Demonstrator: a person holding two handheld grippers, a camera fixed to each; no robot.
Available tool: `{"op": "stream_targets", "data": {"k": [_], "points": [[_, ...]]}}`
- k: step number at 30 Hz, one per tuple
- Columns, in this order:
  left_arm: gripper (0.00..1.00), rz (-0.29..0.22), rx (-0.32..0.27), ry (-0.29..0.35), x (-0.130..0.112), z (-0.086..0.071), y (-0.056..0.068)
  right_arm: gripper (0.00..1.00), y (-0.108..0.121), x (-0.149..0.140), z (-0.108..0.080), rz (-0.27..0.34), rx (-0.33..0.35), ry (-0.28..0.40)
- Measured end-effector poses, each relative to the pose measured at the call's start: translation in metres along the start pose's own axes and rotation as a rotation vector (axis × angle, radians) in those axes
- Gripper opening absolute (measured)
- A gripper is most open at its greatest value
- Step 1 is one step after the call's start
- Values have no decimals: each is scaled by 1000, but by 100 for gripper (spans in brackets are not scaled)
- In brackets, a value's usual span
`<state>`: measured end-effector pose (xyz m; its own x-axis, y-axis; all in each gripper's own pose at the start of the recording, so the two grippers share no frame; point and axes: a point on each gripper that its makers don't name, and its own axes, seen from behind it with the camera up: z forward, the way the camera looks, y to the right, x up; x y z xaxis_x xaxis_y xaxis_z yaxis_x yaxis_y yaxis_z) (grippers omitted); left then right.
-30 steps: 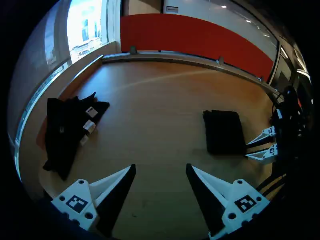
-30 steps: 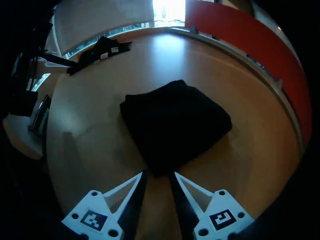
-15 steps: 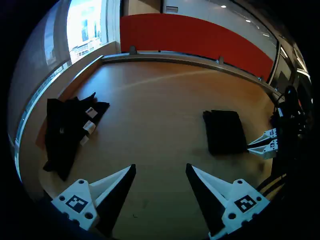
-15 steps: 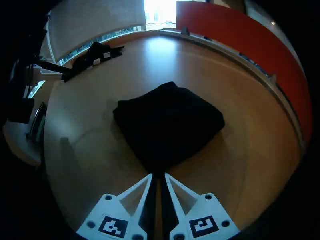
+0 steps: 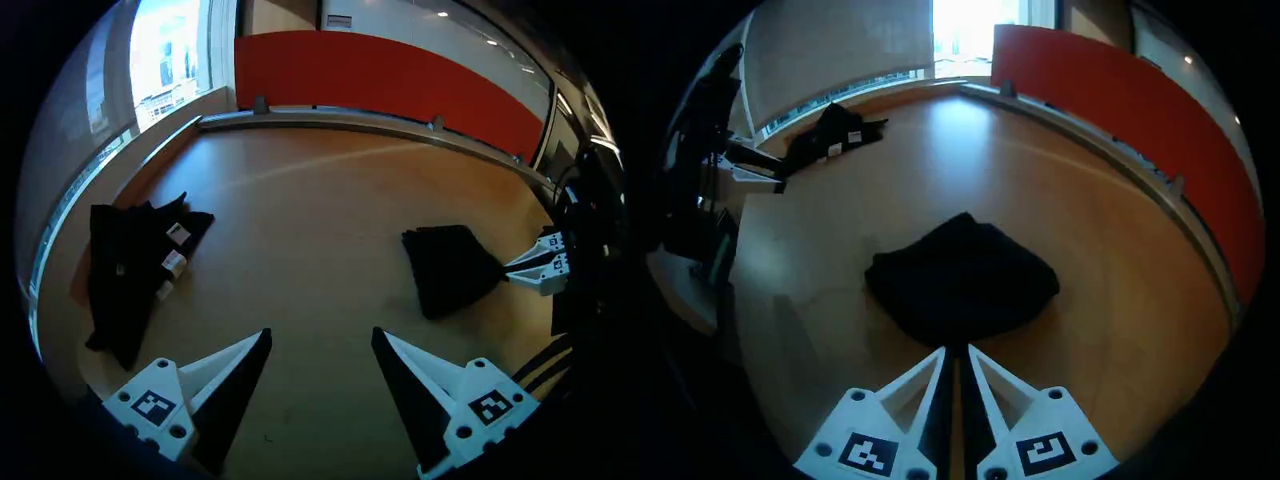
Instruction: Fold towel
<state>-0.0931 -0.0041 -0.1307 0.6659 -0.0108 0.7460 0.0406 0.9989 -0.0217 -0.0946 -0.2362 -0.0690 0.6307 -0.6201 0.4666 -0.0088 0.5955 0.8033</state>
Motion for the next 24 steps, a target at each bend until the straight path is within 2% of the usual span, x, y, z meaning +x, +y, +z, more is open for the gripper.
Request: {"op": "stream_targets", "data": {"k": [8,15,24], "points": [[93,15,-13,21,14,0,2,4,16,46,-23,-39,-19,53],[93,24,-29,41,28,-2,7,4,32,83,-50,-62,-52,98],[93,31,-46,58,39,-5,12,4,55,111,-92,-59,-89,142]]}}
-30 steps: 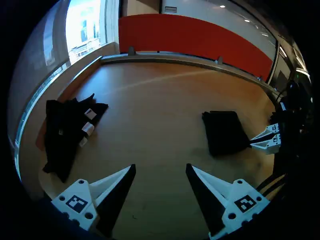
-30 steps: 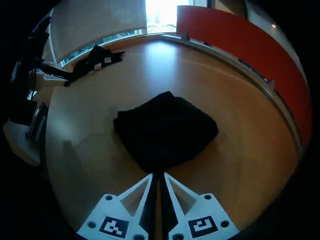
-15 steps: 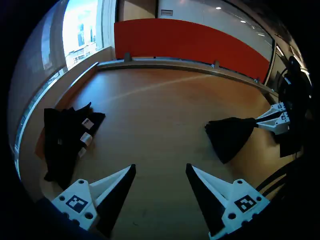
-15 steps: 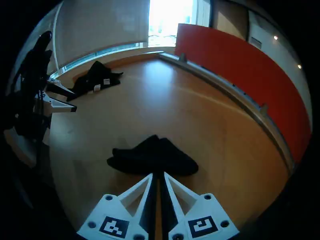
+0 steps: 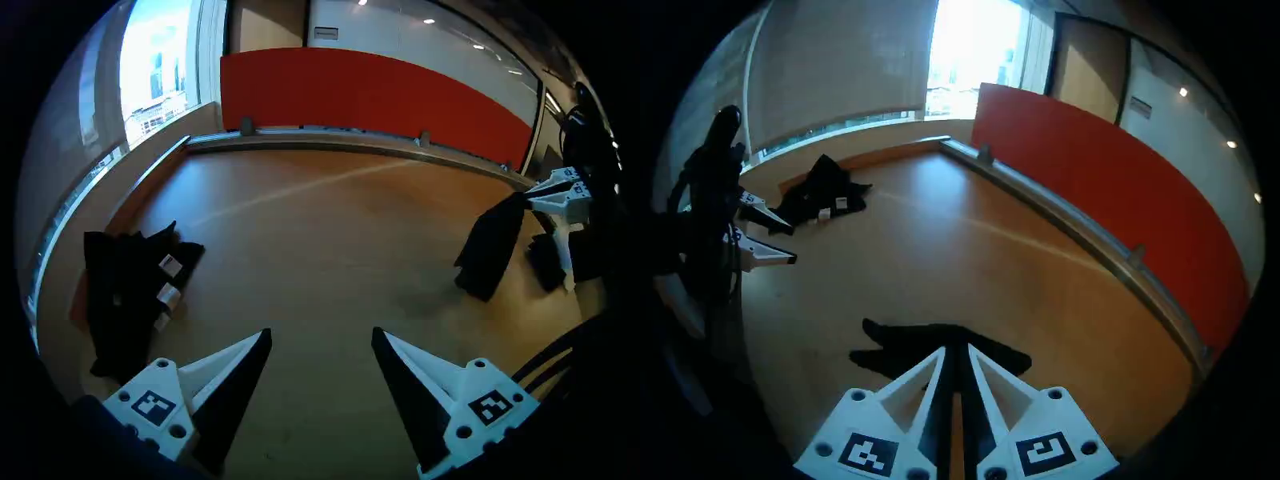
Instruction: Fold towel
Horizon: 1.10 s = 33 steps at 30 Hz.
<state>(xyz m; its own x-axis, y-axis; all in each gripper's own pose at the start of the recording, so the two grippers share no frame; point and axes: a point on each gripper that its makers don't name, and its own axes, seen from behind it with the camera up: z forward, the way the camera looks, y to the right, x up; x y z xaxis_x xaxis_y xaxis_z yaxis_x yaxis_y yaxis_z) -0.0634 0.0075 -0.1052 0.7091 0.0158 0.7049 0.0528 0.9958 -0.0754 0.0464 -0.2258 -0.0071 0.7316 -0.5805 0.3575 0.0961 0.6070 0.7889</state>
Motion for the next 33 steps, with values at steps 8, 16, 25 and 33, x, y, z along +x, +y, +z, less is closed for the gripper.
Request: {"op": "stream_targets", "data": {"k": [8,16,25,33], "points": [[93,12,-15,8,4,-2,7,4,29,-3,-29,20,-31,-1],[92,23,-27,9,4,-3,13,4,64,-9,-55,47,-67,-1],[92,26,-30,9,6,-4,18,4,106,-23,-83,86,-106,-10],[93,29,-26,8,9,-4,22,4,145,-42,-105,122,-145,-26]]}}
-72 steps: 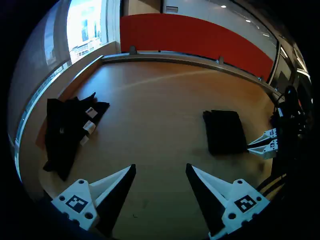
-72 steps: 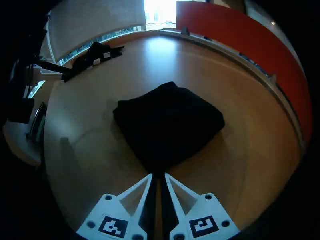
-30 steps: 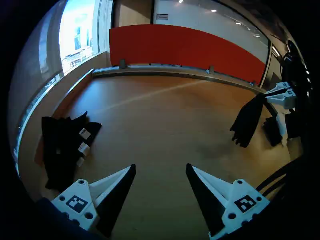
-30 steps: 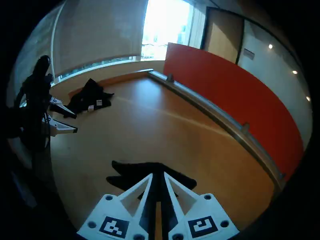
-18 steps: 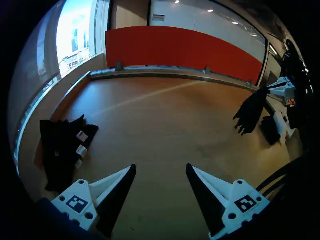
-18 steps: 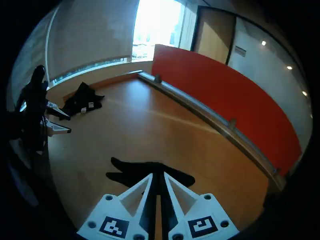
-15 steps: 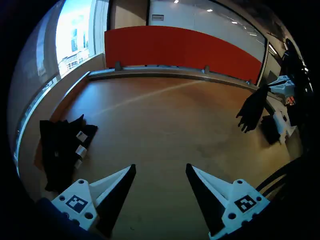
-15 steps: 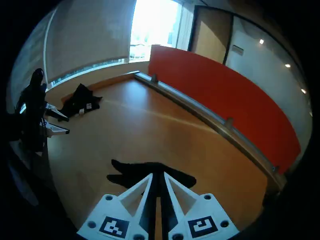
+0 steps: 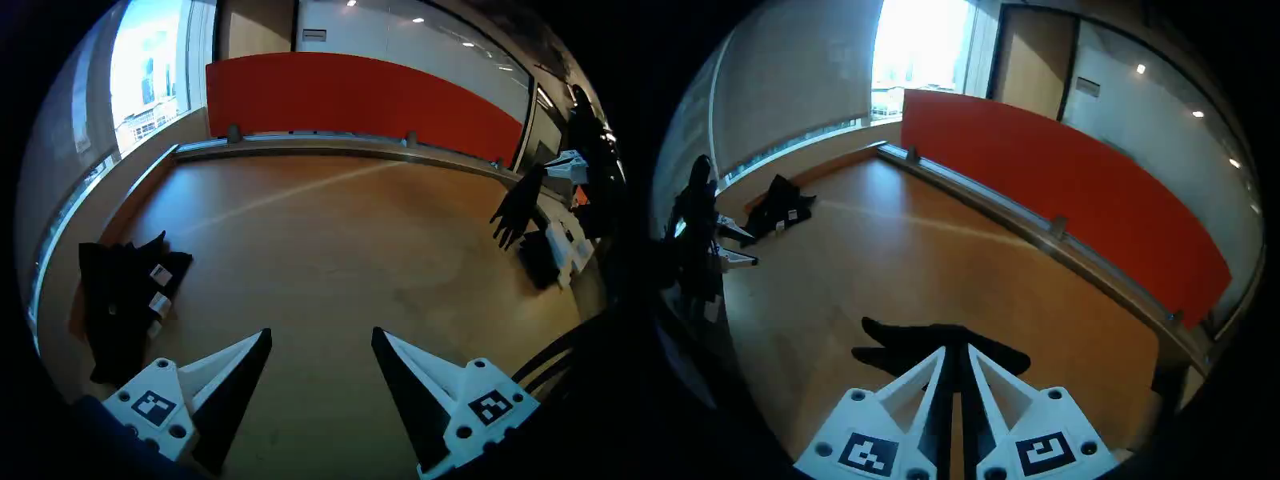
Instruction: Fold towel
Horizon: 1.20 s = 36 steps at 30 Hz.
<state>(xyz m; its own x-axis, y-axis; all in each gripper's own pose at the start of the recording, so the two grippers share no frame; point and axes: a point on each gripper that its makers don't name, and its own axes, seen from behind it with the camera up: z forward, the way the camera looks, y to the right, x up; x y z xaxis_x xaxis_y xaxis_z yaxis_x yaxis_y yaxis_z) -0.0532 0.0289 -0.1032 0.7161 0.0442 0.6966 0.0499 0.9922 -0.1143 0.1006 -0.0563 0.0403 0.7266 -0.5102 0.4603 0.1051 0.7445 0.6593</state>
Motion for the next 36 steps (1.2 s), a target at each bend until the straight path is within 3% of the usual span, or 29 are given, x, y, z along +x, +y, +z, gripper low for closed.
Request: {"op": "stream_targets", "data": {"k": [22,36], "points": [[93,10,35,-17,9,7,17,4,122,-61,-31,44,-105,-70],[93,28,53,-29,13,11,34,4,174,-93,-39,80,-139,-96]]}}
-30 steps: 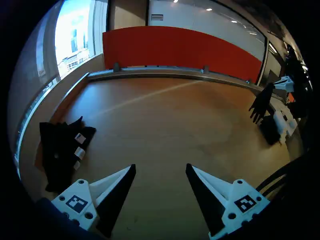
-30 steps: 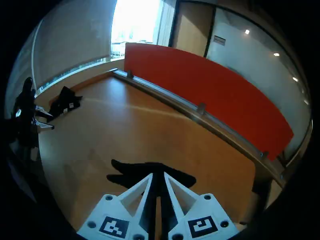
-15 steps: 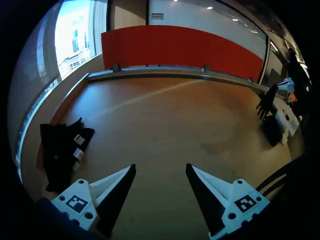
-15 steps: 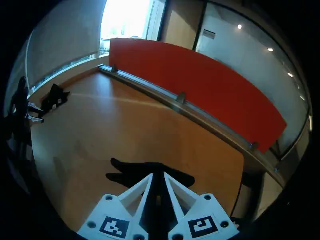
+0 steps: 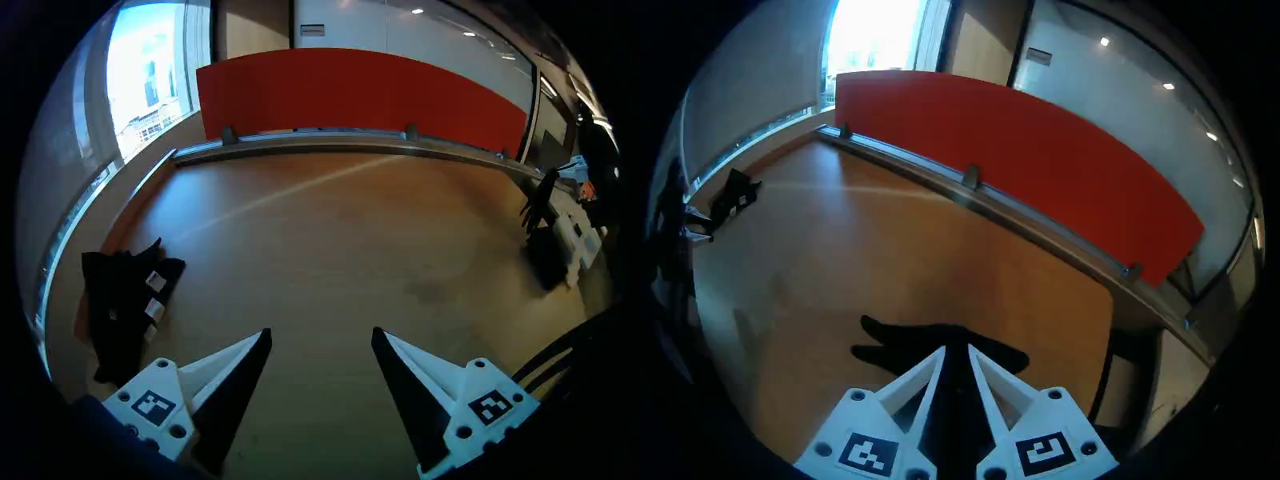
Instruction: Fold towel
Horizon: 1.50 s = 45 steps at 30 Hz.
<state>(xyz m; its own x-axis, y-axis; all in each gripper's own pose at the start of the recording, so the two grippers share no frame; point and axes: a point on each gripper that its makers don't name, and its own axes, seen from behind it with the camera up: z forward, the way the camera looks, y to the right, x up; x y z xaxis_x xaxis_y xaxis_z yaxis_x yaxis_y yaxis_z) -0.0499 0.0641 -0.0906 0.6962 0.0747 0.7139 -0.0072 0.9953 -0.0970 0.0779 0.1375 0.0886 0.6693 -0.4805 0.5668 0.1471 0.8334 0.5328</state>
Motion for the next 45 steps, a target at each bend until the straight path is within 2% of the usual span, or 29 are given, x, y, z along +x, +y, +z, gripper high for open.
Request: {"op": "stream_targets", "data": {"k": [8,15,21,34,45], "points": [[93,11,-4,-1,5,2,10,4,9,-10,-2,10,0,-7],[92,20,-14,0,8,2,16,4,10,-27,-13,16,-4,-24],[92,26,-24,0,8,0,19,4,10,-53,-25,36,-17,-52],[93,38,-33,-4,0,-6,18,4,2,-129,-50,122,-55,-123],[93,52,-37,-1,-3,-11,19,4,-12,-176,-61,171,-74,-172]]}}
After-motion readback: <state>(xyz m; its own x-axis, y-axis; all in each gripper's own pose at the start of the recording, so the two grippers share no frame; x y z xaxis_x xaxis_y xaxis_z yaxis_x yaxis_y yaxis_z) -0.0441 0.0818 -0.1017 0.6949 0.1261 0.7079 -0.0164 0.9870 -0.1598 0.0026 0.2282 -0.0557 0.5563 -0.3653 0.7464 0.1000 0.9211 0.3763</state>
